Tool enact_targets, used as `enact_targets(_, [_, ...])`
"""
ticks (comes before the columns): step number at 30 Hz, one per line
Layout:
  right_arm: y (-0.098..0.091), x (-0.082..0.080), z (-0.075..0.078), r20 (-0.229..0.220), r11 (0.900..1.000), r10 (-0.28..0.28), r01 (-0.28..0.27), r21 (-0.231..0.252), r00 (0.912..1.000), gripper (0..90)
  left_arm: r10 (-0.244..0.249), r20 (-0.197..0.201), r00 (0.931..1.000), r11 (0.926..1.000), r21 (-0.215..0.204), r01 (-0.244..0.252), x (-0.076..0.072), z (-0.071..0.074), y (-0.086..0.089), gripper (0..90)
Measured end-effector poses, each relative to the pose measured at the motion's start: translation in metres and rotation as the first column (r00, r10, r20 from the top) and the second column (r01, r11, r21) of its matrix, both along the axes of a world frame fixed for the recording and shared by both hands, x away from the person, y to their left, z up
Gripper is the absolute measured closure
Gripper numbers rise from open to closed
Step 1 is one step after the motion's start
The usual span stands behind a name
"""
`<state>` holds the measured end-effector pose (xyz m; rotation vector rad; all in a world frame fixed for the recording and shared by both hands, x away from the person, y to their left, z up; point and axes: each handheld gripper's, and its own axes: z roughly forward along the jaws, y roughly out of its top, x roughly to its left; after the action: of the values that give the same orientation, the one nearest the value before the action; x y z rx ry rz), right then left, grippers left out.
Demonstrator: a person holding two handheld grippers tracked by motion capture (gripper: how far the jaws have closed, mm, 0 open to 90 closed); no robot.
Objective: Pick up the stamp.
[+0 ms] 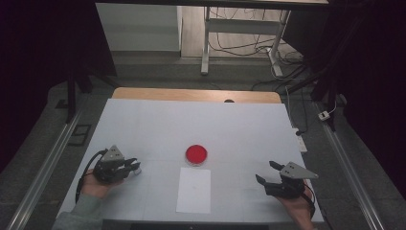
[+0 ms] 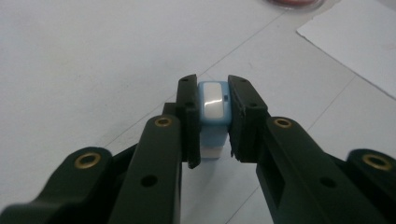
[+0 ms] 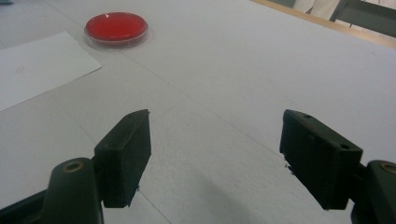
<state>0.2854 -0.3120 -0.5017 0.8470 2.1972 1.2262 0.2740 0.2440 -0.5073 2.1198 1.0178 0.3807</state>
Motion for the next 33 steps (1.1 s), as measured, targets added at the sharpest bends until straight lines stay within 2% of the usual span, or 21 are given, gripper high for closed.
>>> enact_targets(13, [0.000, 0.000, 0.000, 0.001, 1.0000, -0.008, 0.008, -0.006, 1.0000, 24.6, 0.014, 0.038, 0.9992, 0.9958, -0.091, -0.010, -0.004, 0.011, -0.001, 75.6])
enact_targets(19, [0.000, 0.000, 0.000, 0.001, 0.9999, -0.008, 0.008, -0.006, 1.0000, 24.6, 0.025, 0.042, 0.9988, 0.9934, -0.113, -0.020, -0.005, 0.014, -0.001, 75.6])
enact_targets(25, [0.000, 0.000, -0.001, -0.002, 1.0000, -0.004, 0.004, -0.004, 1.0000, 24.6, 0.029, 0.047, 0.9985, 0.9865, -0.162, -0.021, -0.006, 0.018, -0.003, 75.6])
enact_targets(33, [0.000, 0.000, 0.000, 0.012, 0.9999, -0.013, 0.013, -0.005, 0.9998, 24.7, 0.024, 0.070, 0.9973, 0.9786, -0.206, -0.010, -0.008, 0.026, -0.009, 75.6])
